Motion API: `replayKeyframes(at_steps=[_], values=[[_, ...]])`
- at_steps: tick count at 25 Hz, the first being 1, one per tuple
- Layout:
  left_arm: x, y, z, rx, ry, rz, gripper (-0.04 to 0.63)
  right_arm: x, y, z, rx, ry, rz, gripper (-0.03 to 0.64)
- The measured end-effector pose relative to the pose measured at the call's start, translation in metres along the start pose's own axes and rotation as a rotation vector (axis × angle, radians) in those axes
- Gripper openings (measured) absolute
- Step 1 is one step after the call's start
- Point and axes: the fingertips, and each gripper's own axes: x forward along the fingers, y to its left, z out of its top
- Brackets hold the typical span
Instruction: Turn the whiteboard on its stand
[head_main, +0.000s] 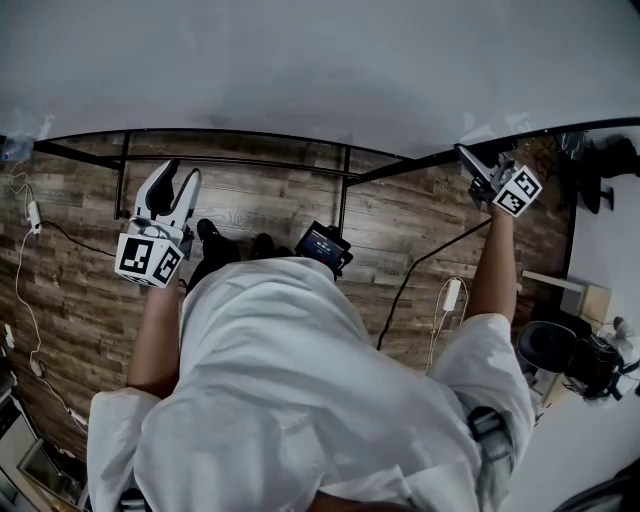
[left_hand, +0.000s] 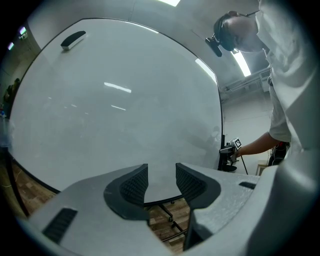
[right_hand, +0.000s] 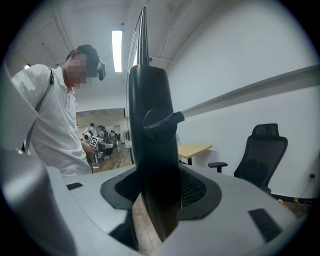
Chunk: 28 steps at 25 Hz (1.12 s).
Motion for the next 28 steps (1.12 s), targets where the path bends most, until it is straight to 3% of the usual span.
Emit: replayKeyframes(at_steps=[19, 24, 28], values=[[0.002, 0.001, -0.008, -0.008, 0.024, -0.045, 0.179, -0.022, -0.012, -0.007, 0.052, -0.011, -0.106, 0.227], [0.005, -0.003, -0.009, -0.022, 0.018, -0.068, 0.179, -0.017, 0.001, 0.000, 0.038, -0.124, -0.248, 0.389], [0.008, -0.007, -0.014, -0.022, 0.027, -0.092, 0.179, -0.035, -0.009, -0.001, 0.020, -0.178, -0.412, 0.397]])
